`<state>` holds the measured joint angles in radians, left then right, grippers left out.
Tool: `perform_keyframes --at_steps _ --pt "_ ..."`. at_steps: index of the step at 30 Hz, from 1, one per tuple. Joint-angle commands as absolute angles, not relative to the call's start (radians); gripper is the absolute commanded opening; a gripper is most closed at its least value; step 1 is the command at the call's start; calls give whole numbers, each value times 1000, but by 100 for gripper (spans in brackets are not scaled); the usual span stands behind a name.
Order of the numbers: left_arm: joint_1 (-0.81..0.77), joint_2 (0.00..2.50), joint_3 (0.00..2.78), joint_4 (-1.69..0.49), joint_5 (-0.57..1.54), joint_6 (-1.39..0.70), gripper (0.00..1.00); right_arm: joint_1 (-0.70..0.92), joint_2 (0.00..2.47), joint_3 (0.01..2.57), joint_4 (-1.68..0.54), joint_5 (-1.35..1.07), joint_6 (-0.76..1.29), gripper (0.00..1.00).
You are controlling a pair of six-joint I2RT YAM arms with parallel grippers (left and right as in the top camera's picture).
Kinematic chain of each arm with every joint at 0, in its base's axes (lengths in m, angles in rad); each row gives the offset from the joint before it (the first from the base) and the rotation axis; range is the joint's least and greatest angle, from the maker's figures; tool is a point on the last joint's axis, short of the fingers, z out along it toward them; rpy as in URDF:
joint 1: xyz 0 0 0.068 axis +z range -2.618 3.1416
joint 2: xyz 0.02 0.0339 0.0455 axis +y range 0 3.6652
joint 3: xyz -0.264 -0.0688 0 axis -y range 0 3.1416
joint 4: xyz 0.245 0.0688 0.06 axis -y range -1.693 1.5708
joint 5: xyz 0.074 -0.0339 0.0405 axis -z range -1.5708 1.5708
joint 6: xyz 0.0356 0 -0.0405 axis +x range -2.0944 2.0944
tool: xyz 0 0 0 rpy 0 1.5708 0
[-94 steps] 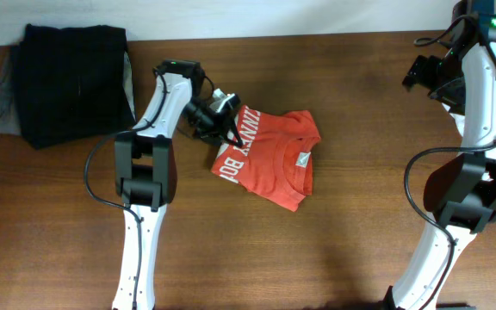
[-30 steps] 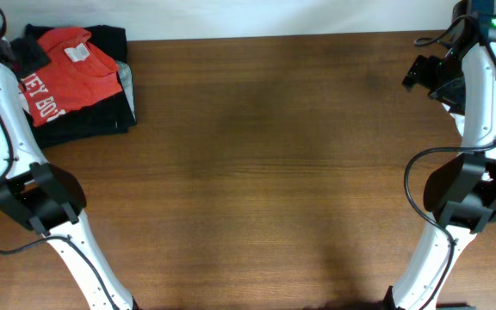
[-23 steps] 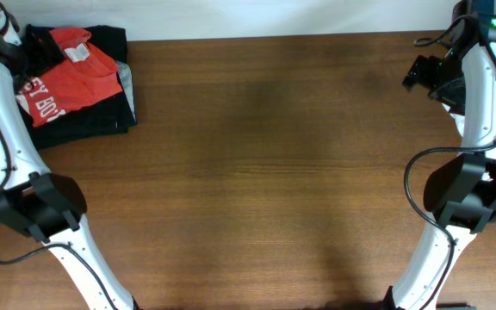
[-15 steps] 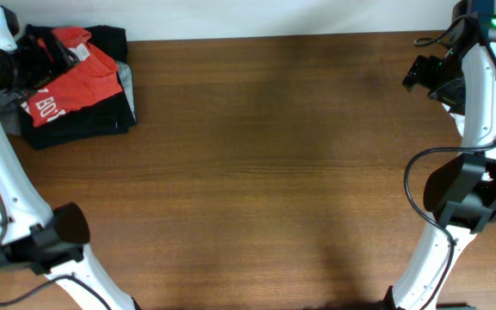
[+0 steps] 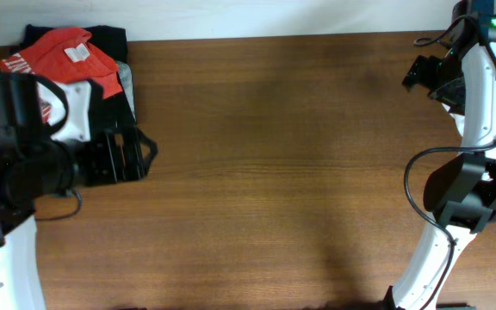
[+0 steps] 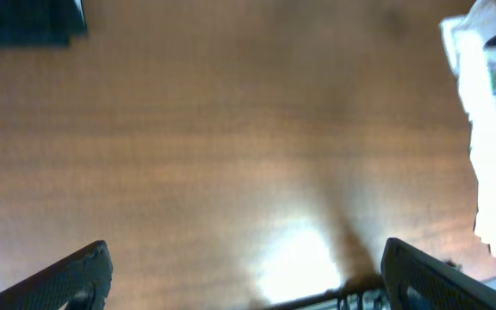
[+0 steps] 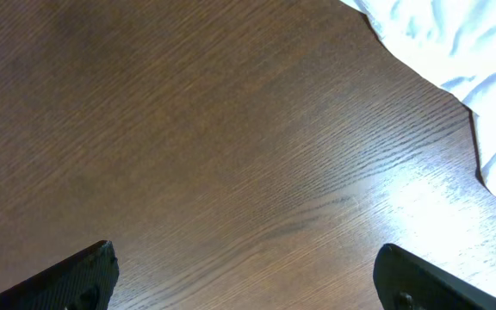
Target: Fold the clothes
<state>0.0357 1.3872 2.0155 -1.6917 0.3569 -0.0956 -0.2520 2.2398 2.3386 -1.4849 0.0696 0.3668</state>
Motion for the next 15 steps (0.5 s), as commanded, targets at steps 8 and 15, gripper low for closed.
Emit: perform_keyframes --at_steps 8,15 --pt "32 1340 1956 -1688 273 4 99 -249 2228 2344 -1485 72 372 98" --pt "-48 1218 1605 -1516 251 155 99 -249 2228 2344 -1485 72 372 98"
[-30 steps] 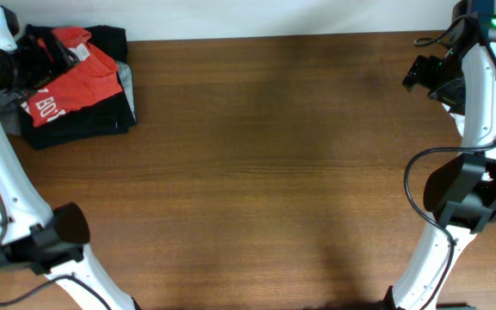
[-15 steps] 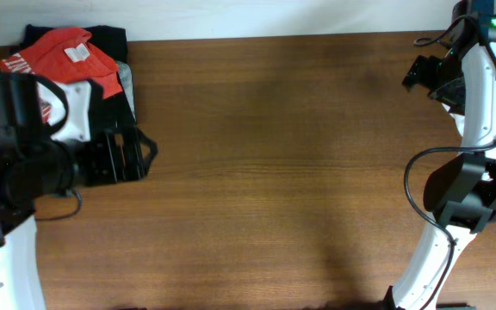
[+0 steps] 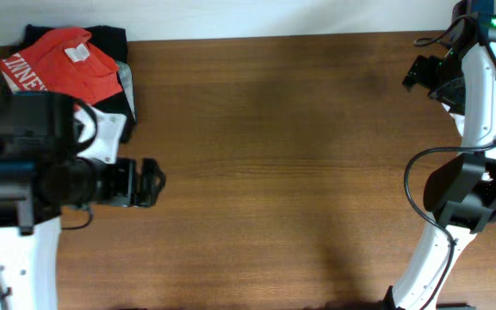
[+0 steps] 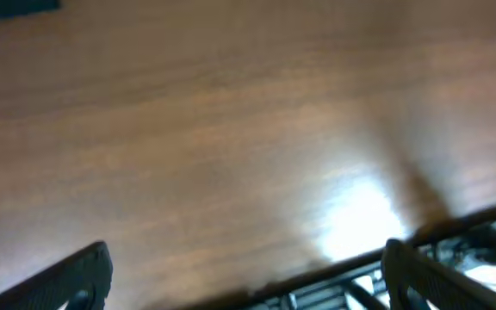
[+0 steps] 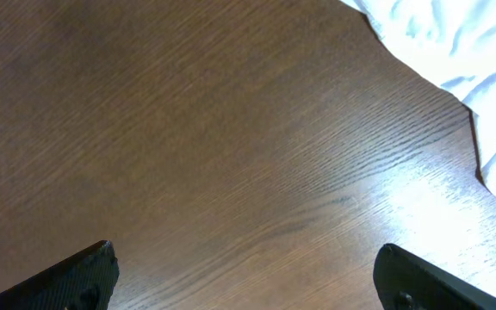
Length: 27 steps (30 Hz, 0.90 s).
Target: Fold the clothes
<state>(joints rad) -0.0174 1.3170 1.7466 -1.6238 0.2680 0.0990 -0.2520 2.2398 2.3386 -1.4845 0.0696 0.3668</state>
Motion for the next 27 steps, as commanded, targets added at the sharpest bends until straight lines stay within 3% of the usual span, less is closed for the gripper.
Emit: perform_keyframes --at_steps 1,9,18,21,27 --pt "-58 1151 1498 -1403 263 155 99 -249 2228 2344 -1485 72 373 98" --pt "-59 484 678 -679 246 155 99 -249 2228 2344 -1485 72 373 98" --pt "-58 95 134 -4 176 155 99 -249 2228 2344 -1485 72 372 98" --pt "-58 37 23 91 116 152 99 -249 2228 2344 -1485 72 372 98" --pt "-56 5 9 -79 78 136 99 -249 2228 2344 -1485 72 372 98"
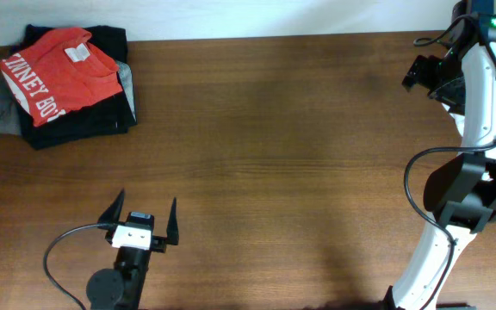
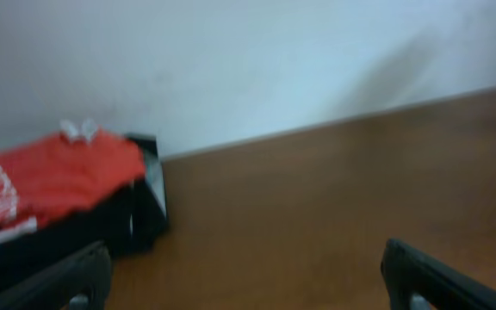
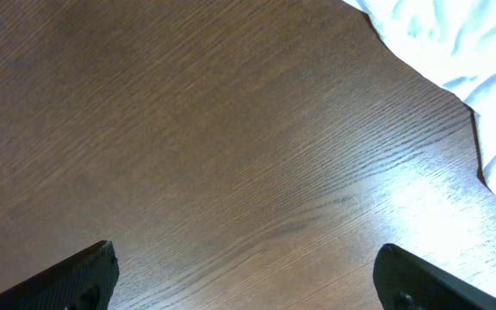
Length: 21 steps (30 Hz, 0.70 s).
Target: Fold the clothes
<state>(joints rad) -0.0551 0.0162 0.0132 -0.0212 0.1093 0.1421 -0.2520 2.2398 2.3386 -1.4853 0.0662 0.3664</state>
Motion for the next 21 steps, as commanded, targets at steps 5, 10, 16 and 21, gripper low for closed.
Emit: perform_keyframes --at_steps 5,10,16,21 --pt "-56 5 9 -76 81 118 99 -249 2228 2344 -1485 72 372 98" --pt "-56 5 9 -76 81 118 99 -249 2228 2344 -1485 72 372 98" --pt "-56 5 9 -76 81 118 99 -249 2228 2344 -1485 71 373 98" --pt "-56 5 9 -76 81 118 99 -196 2122 2344 -1485 72 372 98"
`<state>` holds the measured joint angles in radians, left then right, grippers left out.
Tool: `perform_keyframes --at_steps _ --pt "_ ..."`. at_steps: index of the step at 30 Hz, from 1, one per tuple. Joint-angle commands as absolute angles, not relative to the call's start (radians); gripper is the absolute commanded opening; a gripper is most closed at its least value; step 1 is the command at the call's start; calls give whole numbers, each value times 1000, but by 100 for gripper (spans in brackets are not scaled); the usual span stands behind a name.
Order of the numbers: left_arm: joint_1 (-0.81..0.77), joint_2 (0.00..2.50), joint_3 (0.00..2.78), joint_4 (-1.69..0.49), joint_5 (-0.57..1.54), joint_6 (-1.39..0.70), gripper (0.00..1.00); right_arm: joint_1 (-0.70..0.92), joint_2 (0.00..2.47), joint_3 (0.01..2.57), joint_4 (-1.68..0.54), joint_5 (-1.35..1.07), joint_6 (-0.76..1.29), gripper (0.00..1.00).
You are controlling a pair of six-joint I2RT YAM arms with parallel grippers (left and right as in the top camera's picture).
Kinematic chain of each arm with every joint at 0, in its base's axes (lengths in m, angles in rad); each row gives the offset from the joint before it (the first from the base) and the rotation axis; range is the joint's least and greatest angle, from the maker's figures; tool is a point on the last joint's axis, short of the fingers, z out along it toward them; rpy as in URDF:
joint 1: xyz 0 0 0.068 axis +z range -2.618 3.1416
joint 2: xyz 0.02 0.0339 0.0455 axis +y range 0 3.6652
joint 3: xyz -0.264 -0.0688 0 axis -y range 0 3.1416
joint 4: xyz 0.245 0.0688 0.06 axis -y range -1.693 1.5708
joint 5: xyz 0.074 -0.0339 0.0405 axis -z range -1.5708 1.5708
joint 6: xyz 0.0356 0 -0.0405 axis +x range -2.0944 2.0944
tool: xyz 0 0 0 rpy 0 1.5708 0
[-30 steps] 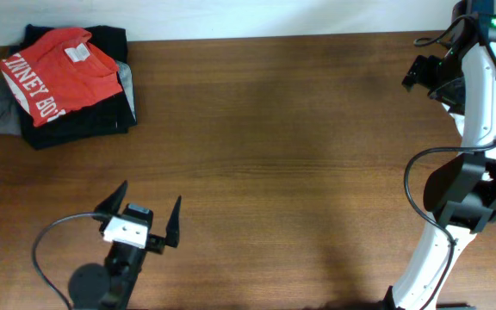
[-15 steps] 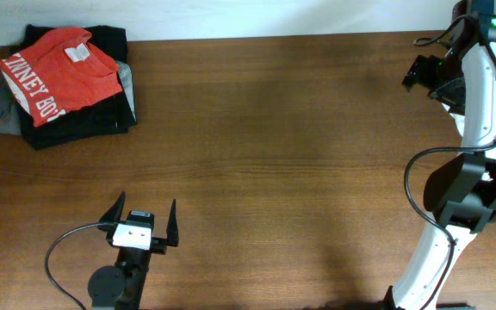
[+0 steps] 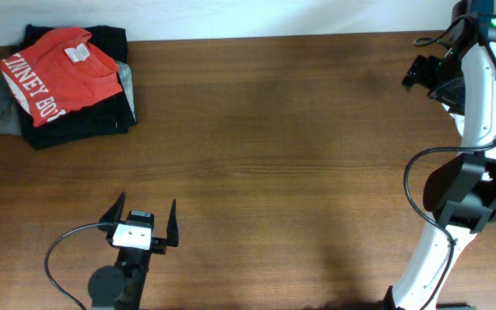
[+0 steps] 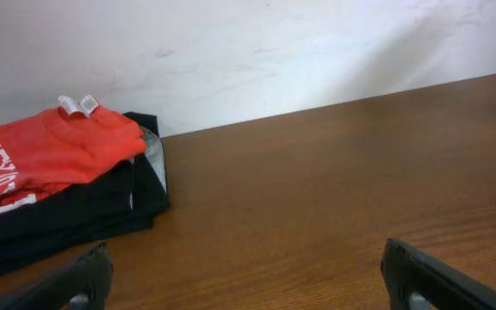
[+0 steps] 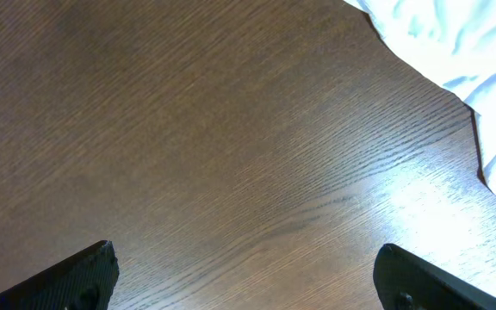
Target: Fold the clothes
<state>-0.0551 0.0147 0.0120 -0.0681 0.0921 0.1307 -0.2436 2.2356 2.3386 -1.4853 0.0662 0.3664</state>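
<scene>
A stack of folded clothes lies at the table's far left corner, a red printed shirt on top of black and grey garments. My left gripper rests low at the near left edge, open and empty, facing the stack. My right gripper hovers at the far right, open with nothing between its fingers. White cloth lies at the table's edge in the right wrist view.
The brown wooden table spans the overhead view. A white wall stands behind the stack. The right arm's white links and a black cable run down the right side.
The left wrist view has sharpened from blurred; the left gripper stays at the near left edge. The right arm and the stack are unchanged.
My left gripper stood beside the folded stack at the far left, open. It then was a little nearer the front, clear of the clothes. After that it lay at the near left edge, where it stays. The right arm kept still throughout.
</scene>
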Motion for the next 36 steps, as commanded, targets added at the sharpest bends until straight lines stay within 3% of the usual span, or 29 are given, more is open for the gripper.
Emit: perform_keyframes --at_steps 1,9,16,21,24,26,31,36 --pt "-56 5 9 -76 81 118 99 -167 2057 2344 -1485 72 373 98" --pt "-56 5 9 -76 81 118 99 187 1561 2344 -1485 72 372 98" --pt "-56 5 9 -76 81 118 99 162 1285 2255 -1539 126 372 98" --pt "-56 5 9 -76 81 118 99 108 932 1694 -1204 110 371 98" --pt "-56 5 9 -76 81 118 99 87 634 1198 -916 80 372 98" --pt "-56 5 9 -76 81 118 99 47 429 906 -868 37 384 98" --pt "-56 5 9 -76 81 118 99 -14 90 554 -763 4 370 98" --pt "-56 5 9 -76 81 118 100 -14 3 327 -480 -25 343 98"
